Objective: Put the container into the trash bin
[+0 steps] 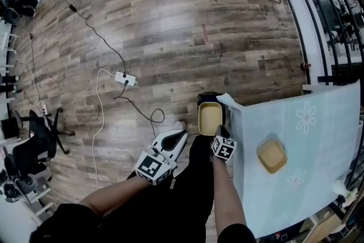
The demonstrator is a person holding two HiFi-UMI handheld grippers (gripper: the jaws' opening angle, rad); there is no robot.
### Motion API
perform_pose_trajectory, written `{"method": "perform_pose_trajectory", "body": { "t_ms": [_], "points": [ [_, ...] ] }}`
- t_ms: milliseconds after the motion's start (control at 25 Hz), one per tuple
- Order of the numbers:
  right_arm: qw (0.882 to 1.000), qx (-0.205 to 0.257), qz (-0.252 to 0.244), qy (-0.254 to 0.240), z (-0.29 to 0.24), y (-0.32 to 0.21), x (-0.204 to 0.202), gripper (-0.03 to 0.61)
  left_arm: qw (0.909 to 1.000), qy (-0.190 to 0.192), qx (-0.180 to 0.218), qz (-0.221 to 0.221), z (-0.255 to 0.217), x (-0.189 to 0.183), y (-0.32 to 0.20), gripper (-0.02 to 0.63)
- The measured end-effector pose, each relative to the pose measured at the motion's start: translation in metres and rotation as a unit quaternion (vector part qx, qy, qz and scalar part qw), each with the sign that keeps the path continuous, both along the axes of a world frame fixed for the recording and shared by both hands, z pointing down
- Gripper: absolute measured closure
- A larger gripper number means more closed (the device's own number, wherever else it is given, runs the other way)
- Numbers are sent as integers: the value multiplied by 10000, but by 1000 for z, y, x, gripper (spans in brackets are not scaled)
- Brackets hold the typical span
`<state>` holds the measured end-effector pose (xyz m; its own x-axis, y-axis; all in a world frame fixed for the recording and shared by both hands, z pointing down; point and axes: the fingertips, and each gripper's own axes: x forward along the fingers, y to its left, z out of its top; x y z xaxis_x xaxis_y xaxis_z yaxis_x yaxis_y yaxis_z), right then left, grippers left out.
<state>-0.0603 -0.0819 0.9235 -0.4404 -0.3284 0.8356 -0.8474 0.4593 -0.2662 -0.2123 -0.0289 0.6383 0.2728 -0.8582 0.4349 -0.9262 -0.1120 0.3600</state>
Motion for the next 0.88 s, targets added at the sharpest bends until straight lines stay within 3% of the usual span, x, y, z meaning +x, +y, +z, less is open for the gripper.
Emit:
{"method": "perform_pose_trajectory", "body": {
  "t_ms": [160,360,480,880],
  "points": [
    [9998,-139,31,100,23,-2,4,535,9998,176,-118,-21,12,9,-1,604],
    [9982,-554,165,156,56,3,7,531,9992,121,-384,48,30,12,6,604],
    [9972,-705,230,128,62,5,11,448,9986,59,-527,51,35,9,13,604],
    [9970,-656,-414,-17,52,9,-5,437,9984,9,-548,-163,44,-1,13,604]
  ]
}}
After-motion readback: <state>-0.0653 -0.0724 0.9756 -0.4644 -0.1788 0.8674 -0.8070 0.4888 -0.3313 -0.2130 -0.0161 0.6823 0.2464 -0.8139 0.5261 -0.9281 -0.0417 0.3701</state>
